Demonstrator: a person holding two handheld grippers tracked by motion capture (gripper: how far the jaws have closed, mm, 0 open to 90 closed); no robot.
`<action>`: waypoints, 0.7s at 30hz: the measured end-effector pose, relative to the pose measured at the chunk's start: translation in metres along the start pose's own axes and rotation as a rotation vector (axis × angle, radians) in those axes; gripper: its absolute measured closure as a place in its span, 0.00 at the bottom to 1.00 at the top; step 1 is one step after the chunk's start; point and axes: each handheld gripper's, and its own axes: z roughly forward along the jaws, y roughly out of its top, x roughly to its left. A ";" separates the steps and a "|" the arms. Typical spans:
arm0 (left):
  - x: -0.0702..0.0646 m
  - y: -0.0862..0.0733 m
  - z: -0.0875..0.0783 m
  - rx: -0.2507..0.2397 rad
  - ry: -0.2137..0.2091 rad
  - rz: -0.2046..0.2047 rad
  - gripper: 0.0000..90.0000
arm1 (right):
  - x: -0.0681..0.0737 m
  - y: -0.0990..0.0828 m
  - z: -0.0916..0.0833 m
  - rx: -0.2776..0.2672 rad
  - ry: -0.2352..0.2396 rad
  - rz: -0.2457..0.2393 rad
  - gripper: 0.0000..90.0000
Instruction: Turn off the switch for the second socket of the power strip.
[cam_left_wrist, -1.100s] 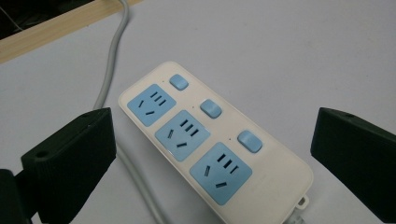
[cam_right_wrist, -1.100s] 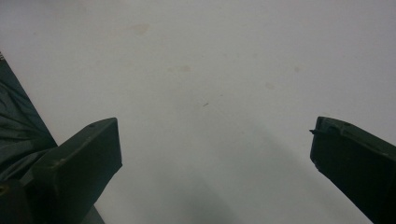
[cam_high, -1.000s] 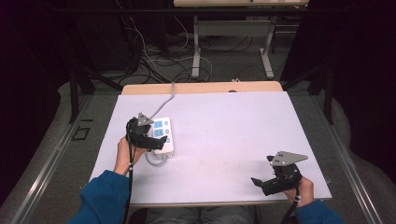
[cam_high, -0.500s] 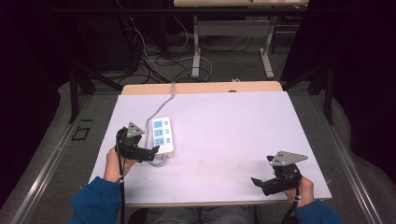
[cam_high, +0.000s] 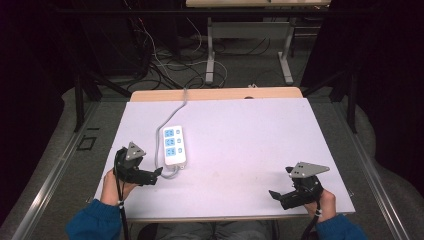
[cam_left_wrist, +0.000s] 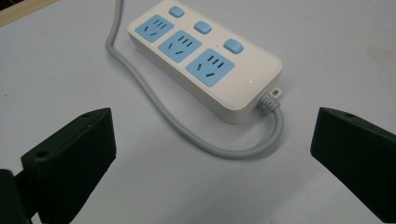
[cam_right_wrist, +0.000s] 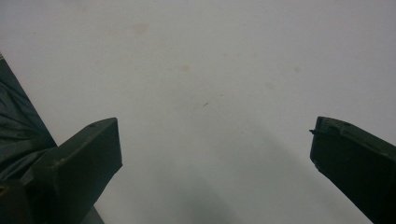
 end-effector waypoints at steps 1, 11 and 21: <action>0.000 -0.002 -0.001 -0.002 0.002 0.000 0.00 | 0.000 0.000 0.000 -0.001 0.002 -0.001 0.02; 0.002 -0.018 -0.010 -0.006 0.006 -0.007 0.00 | 0.000 0.000 0.001 -0.009 -0.001 -0.002 0.02; 0.002 -0.032 -0.017 -0.015 0.004 -0.003 0.00 | 0.000 0.000 0.002 -0.010 -0.005 0.000 0.02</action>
